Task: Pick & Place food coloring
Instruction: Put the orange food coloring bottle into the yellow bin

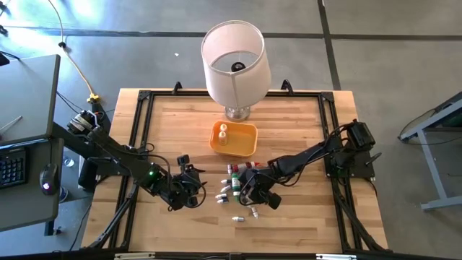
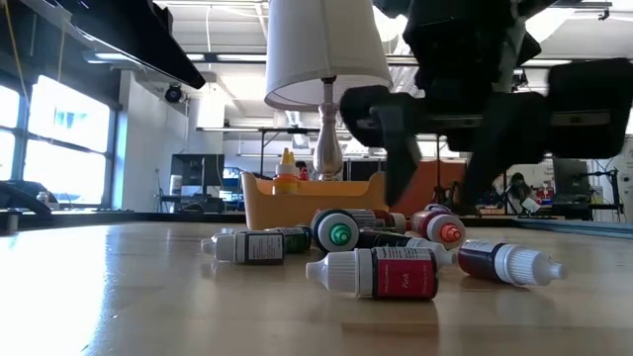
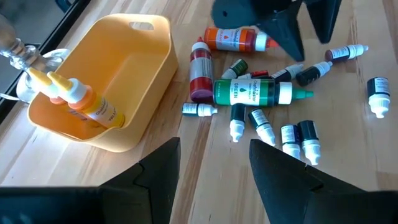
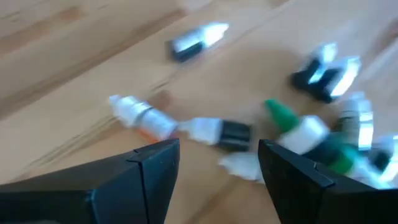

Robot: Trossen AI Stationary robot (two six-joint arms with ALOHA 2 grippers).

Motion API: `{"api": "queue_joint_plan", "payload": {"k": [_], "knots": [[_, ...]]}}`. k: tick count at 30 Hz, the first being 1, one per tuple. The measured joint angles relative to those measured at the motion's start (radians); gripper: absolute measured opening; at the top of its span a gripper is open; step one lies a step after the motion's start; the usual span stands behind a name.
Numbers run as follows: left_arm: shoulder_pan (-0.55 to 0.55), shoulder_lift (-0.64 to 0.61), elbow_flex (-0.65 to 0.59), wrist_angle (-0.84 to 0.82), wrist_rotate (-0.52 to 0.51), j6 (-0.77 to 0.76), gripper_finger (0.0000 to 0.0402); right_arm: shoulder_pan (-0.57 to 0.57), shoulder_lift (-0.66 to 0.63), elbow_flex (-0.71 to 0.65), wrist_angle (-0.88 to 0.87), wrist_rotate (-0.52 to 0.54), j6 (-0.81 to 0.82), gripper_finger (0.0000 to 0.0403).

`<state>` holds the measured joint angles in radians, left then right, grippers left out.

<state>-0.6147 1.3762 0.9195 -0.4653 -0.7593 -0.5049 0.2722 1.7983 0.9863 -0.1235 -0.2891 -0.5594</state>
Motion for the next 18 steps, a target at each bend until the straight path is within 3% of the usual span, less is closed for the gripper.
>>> {"api": "queue_joint_plan", "payload": {"k": [3, 10, 18], "knots": [[0.000, 0.000, 0.000, 0.000, 0.010, -0.001, 0.0188, 0.022, 0.000, 0.000, -0.076, 0.017, -0.002, 0.0213], [0.000, 0.000, 0.000, 0.000, 0.014, 0.002, 0.0188, 0.055, -0.001, 0.000, -0.179, 0.254, -0.256, 0.0198], [0.000, 0.000, 0.000, 0.000, 0.010, -0.001, 0.0188, 0.002, -0.001, 0.000, -0.214, 0.242, -0.301, 0.0181]]}}
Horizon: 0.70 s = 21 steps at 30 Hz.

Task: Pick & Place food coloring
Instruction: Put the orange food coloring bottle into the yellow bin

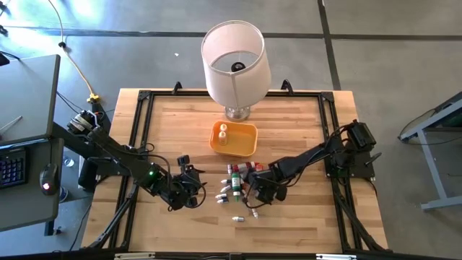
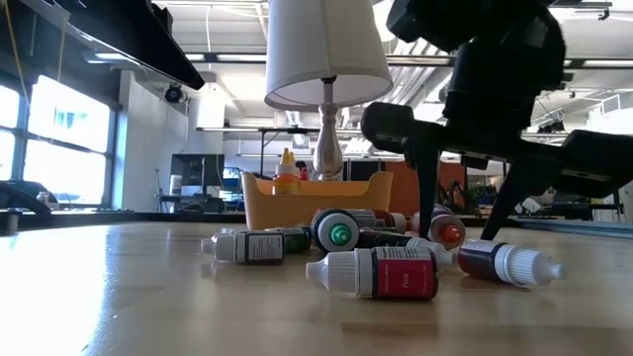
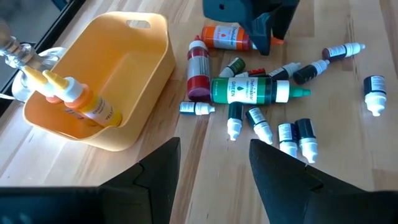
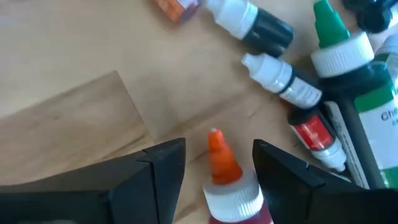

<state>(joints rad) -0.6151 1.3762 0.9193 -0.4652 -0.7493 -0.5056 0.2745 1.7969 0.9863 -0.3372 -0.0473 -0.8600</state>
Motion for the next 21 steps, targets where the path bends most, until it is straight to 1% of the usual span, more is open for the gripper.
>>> {"api": "queue_joint_plan", "payload": {"k": [5, 12, 14, 18, 21], "knots": [[0.000, 0.000, 0.000, 0.000, -0.002, 0.000, 0.0188, -0.036, 0.000, 0.000, -0.009, -0.006, -0.059, 0.0179], [0.000, 0.000, 0.000, 0.000, -0.002, -0.001, 0.0188, -0.096, 0.000, 0.000, -0.018, -0.040, -0.093, 0.0176], [0.000, 0.000, 0.000, 0.000, -0.003, -0.001, 0.0188, -0.111, 0.000, -0.002, -0.016, -0.058, -0.104, 0.0166], [0.000, 0.000, 0.000, 0.000, -0.005, 0.000, 0.0188, -0.133, 0.000, -0.014, 0.016, -0.125, -0.107, 0.0131], [0.000, 0.000, 0.000, 0.000, -0.005, 0.000, 0.0188, -0.139, -0.001, -0.017, 0.029, -0.125, -0.076, 0.0117]]}}
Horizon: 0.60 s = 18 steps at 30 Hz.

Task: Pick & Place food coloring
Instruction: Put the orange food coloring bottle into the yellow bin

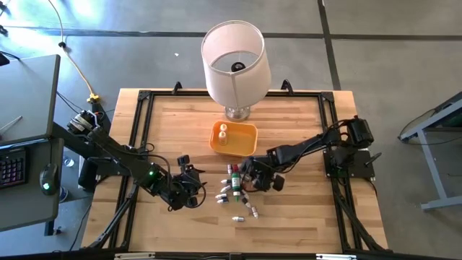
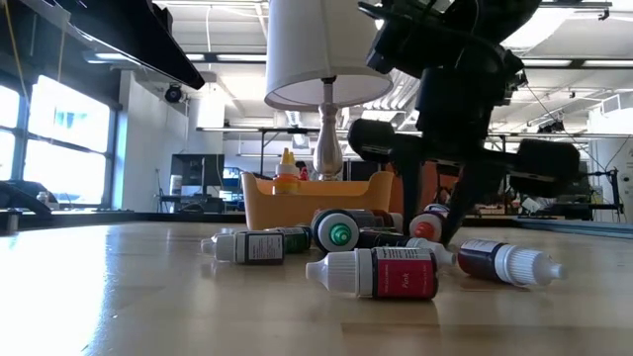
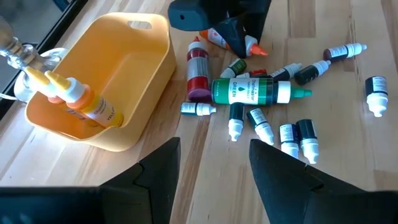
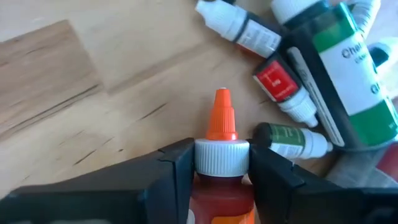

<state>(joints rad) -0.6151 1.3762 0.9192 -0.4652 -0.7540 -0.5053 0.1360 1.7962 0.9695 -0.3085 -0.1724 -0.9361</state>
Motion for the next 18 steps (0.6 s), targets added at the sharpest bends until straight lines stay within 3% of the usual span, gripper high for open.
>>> {"api": "queue_joint_plan", "payload": {"k": [7, 14, 18], "knots": [[0.000, 0.000, 0.000, 0.000, 0.000, 0.001, 0.0188, 0.028, -0.009, 0.023, 0.094, 0.052, 0.151, 0.0129], [0.000, 0.000, 0.000, 0.000, 0.000, 0.005, 0.0188, 0.062, -0.131, 0.099, 0.102, 0.170, 0.283, 0.0113], [0.000, 0.000, 0.000, 0.000, -0.018, 0.013, 0.0188, 0.050, -0.212, 0.086, 0.276, 0.194, 0.340, 0.0121]]}}
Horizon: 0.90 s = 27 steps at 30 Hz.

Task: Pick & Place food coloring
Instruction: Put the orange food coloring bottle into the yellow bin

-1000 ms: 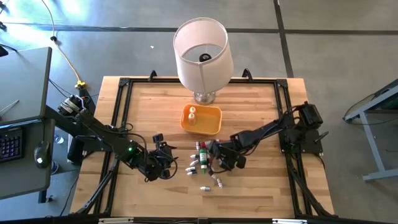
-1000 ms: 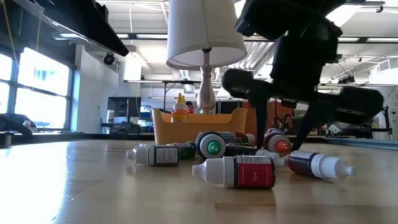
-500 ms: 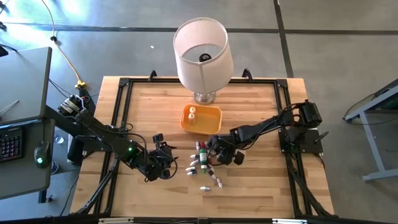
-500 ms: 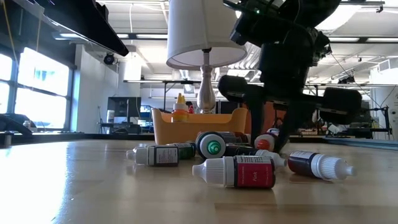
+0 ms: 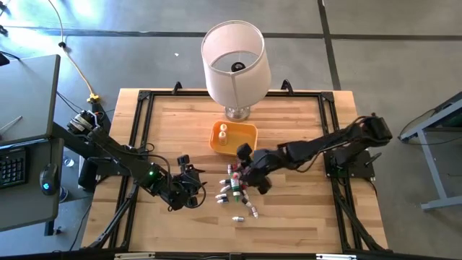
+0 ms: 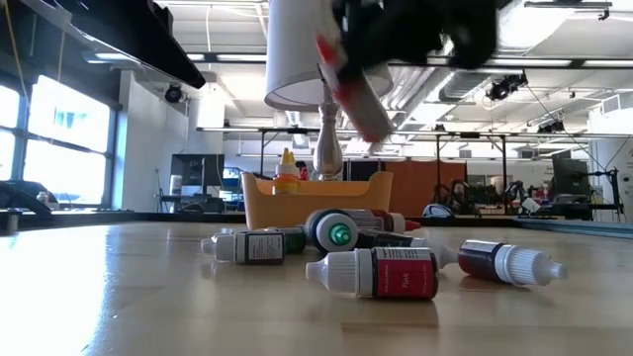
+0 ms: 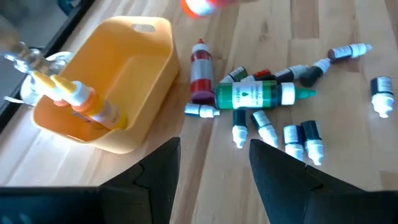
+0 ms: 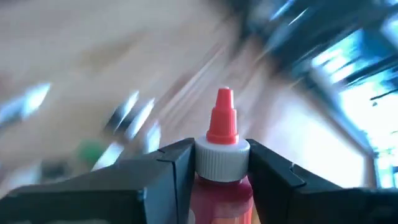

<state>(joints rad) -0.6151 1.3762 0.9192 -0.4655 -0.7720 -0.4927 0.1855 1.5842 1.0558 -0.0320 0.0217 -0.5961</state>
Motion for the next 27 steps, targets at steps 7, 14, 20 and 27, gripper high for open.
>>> {"api": "queue_joint_plan", "payload": {"k": [7, 14, 20, 27], "knots": [[0.000, 0.000, 0.000, 0.002, -0.032, 0.001, 0.0188, -0.107, 0.014, -0.140, 0.471, -0.028, 0.153, 0.0117], [0.000, 0.000, 0.000, -0.003, -0.038, 0.018, 0.0188, -0.185, 0.126, -0.306, 0.960, 0.092, 0.329, 0.0126], [0.000, 0.000, 0.000, -0.003, -0.050, 0.022, 0.0188, -0.235, 0.197, -0.353, 0.996, 0.189, 0.353, 0.0138], [0.000, 0.000, 0.000, -0.005, -0.050, 0.024, 0.0188, -0.301, 0.228, -0.352, 0.960, 0.190, 0.364, 0.0116]]}}
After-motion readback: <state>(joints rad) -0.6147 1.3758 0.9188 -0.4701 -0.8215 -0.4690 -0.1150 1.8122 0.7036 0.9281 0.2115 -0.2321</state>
